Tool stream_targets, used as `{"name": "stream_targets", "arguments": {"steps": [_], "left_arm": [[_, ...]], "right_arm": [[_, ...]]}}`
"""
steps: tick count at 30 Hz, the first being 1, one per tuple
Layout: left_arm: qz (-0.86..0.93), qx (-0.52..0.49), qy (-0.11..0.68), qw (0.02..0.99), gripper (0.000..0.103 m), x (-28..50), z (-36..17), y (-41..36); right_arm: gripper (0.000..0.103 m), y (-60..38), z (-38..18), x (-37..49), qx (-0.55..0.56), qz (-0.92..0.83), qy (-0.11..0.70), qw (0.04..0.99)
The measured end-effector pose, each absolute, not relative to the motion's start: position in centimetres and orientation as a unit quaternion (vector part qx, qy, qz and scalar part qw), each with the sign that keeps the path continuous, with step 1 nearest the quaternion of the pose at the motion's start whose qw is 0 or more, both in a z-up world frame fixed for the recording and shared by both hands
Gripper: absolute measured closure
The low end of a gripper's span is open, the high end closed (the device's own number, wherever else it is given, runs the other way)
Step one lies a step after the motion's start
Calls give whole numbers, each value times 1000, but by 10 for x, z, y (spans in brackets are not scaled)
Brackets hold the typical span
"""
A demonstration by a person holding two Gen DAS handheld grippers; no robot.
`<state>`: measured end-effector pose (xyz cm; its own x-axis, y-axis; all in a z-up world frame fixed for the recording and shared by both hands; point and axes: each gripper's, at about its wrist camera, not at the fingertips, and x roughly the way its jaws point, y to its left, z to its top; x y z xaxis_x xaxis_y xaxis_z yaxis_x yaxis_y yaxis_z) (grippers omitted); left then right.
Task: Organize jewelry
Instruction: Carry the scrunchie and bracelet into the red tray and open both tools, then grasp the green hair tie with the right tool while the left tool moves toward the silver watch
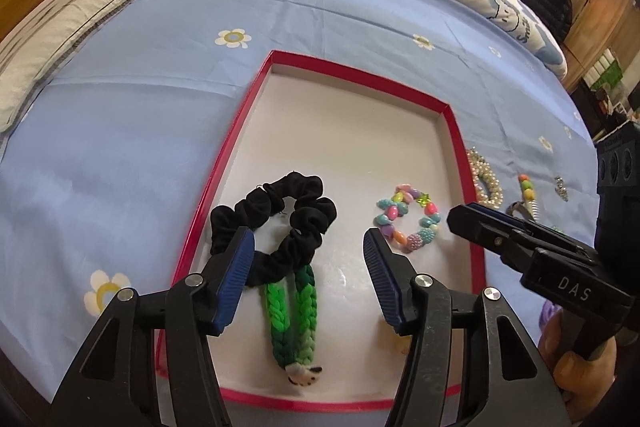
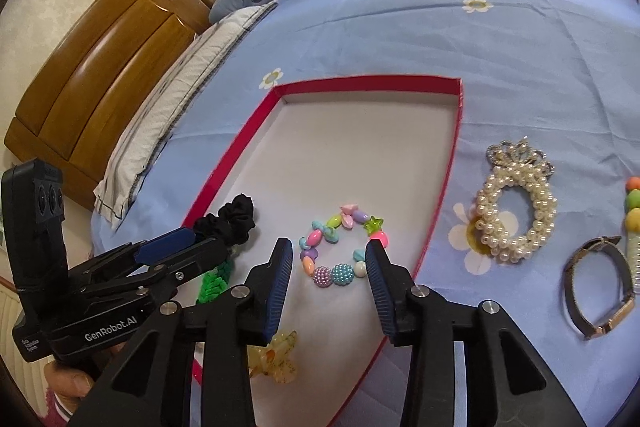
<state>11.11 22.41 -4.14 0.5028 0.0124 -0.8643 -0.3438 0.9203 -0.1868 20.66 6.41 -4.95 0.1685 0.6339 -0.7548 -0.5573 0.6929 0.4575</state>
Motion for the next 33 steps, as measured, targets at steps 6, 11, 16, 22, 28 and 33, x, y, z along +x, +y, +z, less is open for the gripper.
{"name": "stream_targets", "arguments": {"steps": [6, 11, 16, 22, 28, 33], "left_arm": [[98, -178, 477, 855, 47, 105, -28, 214], [80, -177, 470, 861, 46, 105, -17, 196], [57, -166, 470, 865, 46, 108, -11, 170], [27, -150, 474, 867, 45, 112, -7, 137], [5, -136, 478, 868, 44, 114, -6, 111], [-15, -122, 480, 869, 44, 117, -5, 90]], "right_arm": [[62, 39, -29, 199, 53, 387, 492, 778], [62, 6, -19, 194, 63, 369, 481, 793], [62, -28, -14, 191, 74, 345, 476, 806], [62, -72, -8, 189, 86, 316, 469, 820], [62, -107, -6, 184, 93, 291, 463, 832], [62, -138, -11, 181, 102, 265, 466, 838]]}}
